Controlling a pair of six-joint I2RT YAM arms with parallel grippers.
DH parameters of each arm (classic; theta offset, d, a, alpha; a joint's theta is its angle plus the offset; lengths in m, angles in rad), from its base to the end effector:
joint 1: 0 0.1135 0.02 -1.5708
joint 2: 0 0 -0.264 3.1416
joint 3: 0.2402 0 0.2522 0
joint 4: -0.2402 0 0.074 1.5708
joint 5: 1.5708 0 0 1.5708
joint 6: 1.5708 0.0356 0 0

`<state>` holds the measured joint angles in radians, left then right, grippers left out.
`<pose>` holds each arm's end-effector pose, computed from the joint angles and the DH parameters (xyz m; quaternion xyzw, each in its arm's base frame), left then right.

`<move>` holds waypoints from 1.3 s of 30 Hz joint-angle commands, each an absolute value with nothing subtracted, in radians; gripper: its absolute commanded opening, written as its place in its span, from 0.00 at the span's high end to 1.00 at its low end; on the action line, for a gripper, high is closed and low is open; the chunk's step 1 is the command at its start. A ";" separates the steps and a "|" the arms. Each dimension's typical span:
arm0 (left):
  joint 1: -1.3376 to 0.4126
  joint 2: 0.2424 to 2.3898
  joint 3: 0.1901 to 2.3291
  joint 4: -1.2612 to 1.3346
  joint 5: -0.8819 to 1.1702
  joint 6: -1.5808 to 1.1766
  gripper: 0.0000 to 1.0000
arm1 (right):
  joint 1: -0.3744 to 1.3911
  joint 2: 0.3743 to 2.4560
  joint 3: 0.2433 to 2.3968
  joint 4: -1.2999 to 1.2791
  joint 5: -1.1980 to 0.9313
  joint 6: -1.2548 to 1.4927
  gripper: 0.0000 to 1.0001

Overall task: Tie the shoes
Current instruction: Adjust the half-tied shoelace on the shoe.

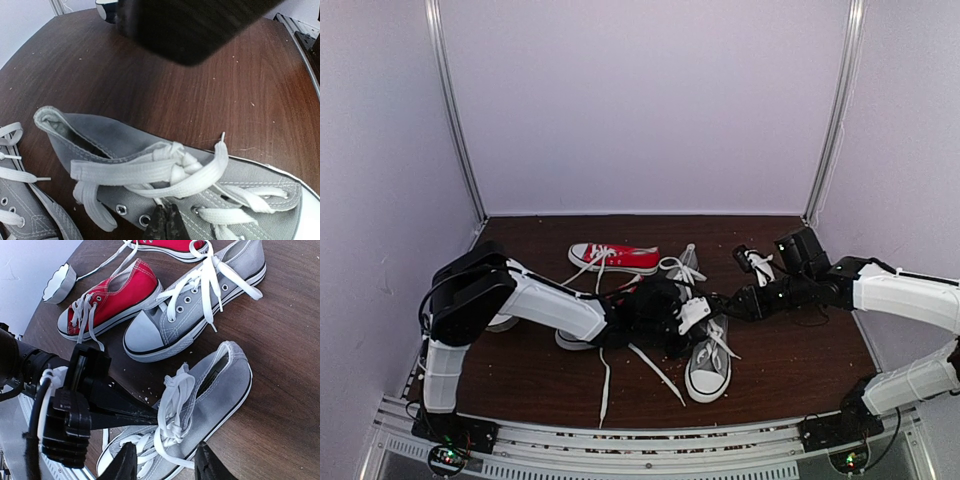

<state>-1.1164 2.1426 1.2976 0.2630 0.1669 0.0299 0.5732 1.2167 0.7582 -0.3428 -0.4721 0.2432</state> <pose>0.1972 -0.4172 0.1321 0.5089 0.7156 -0.3072 0.3668 0.1998 0.1482 0.2306 -0.2346 0.8745 0.3438 0.2489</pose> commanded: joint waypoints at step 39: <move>-1.043 2.061 1.255 0.270 0.468 0.044 0.68 | 0.578 1.238 0.743 -0.413 -0.560 0.136 0.57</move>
<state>-1.0508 2.0903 1.2427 0.2432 0.3889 0.0685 0.5739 1.2316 0.7563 -0.4355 -0.5503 0.1356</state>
